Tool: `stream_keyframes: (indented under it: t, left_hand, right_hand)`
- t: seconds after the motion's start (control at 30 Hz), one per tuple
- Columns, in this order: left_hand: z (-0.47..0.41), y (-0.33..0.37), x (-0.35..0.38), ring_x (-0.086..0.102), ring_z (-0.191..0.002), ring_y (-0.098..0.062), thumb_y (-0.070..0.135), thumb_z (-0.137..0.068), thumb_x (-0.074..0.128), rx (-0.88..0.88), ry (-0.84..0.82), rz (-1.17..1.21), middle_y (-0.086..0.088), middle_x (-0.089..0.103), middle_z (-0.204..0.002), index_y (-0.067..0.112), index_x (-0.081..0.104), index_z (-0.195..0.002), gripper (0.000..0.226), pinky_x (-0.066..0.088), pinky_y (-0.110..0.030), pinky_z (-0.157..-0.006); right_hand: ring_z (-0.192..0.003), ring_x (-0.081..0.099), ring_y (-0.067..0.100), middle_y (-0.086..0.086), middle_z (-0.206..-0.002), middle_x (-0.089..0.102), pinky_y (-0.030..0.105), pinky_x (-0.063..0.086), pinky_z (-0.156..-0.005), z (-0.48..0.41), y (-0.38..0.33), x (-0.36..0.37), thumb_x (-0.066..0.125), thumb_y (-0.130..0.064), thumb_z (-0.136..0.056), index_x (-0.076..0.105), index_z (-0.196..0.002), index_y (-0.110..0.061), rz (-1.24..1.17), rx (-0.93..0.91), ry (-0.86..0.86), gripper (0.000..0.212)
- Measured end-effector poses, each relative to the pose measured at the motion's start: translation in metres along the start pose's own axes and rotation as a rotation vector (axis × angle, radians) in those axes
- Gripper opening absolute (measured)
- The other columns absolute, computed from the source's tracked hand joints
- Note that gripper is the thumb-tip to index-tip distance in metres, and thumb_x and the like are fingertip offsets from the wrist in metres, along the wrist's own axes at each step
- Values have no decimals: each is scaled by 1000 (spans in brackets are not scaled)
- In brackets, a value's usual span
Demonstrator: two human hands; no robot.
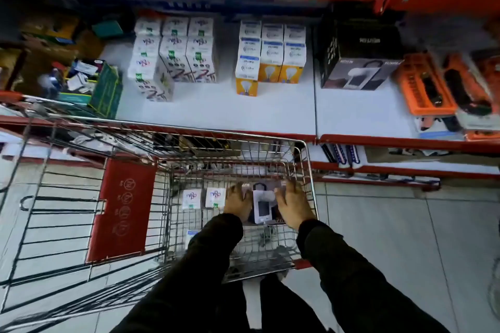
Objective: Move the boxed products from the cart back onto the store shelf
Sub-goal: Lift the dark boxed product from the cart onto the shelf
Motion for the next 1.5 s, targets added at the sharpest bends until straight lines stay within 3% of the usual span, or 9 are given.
stream_keyframes:
  t: [0.1, 0.3, 0.53, 0.63, 0.83, 0.93, 1.17, 1.33, 1.5]
  left_hand:
    - [-17, -24, 15, 34, -142, -34, 39, -103, 37, -152, -11, 43, -14, 17, -161, 9, 23, -153, 60, 33, -42, -114]
    - [-40, -47, 34, 47, -130, -38, 30, -102, 39, -318, -37, 274, -22, 44, -147, 5, 39, -144, 48, 39, -38, -104]
    - [-24, -51, 22, 58, -117, -33, 38, -100, 46, -329, 12, 493, -18, 58, -135, 11, 49, -135, 45, 46, -34, -91]
    - [-6, -45, 10, 56, -103, -24, 40, -100, 45, -277, 46, 524, -14, 59, -132, 13, 51, -133, 43, 43, -26, -78]
    - [35, -19, -28, 54, -121, -27, 44, -98, 46, -215, 175, 536, -12, 58, -136, 10, 52, -133, 49, 41, -34, -103]
    - [51, 5, -47, 52, -106, -19, 49, -96, 47, -137, 218, 535, -9, 58, -129, 11, 52, -129, 51, 38, -29, -89]
    - [77, 49, -83, 51, -96, -16, 66, -86, 50, -32, 362, 523, -1, 55, -106, 16, 53, -104, 53, 34, -27, -84]
    - [92, 93, -88, 51, -70, -12, 78, -74, 53, 44, 382, 513, 4, 55, -77, 19, 53, -78, 59, 35, -29, -64]
    - [93, 145, -79, 51, -67, -9, 66, -77, 62, 130, 398, 544, 6, 55, -71, 22, 48, -70, 47, 37, -26, -62]
  right_hand:
    - [-127, 51, 36, 22, -147, 41, 34, 41, -103, -13, 19, 15, 39, -32, -106, 37, -147, -5, -23, 88, -45, 49]
    - [-125, 53, 33, 19, -134, 51, 38, 42, -107, -31, 35, 35, 48, -23, -103, 44, -135, -2, -157, 142, -71, 38]
    - [-130, 51, 28, 13, -147, 45, 26, 39, -99, -21, 37, 29, 47, -32, -103, 27, -151, -13, -293, 184, 16, 55]
    - [-135, 47, 26, 11, -153, 41, 22, 33, -99, -9, 29, 20, 46, -38, -103, 25, -153, -15, -317, 166, 31, 59]
    - [-142, 40, 29, 11, -156, 38, 37, 31, -117, 23, 0, -17, 44, -47, -101, 28, -154, -15, -298, 78, 157, 64]
    - [-145, 35, 29, 12, -158, 34, 39, 28, -119, 36, -15, -36, 44, -48, -101, 29, -154, -13, -324, 44, 219, 66]
    - [-123, 53, 29, 10, -138, 44, 25, 34, -99, 58, -32, -82, 45, -58, -97, 58, -132, -13, -374, -44, 384, 59]
    - [-120, 54, 25, 8, -135, 51, 31, 41, -98, 66, -32, -126, 48, -66, -92, 62, -124, -16, -494, -80, 531, 60]
    - [-94, 56, 16, 3, -108, 59, 18, 39, -76, 70, -26, -179, 55, -56, -92, 63, -97, -21, -615, -132, 701, 36]
Point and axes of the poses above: each hand's wrist, its own z-axis away from the middle knuckle, its own x-axis out of the palm, y = z × x, the point moved 7 cm from there along -z, towards the middle knuckle
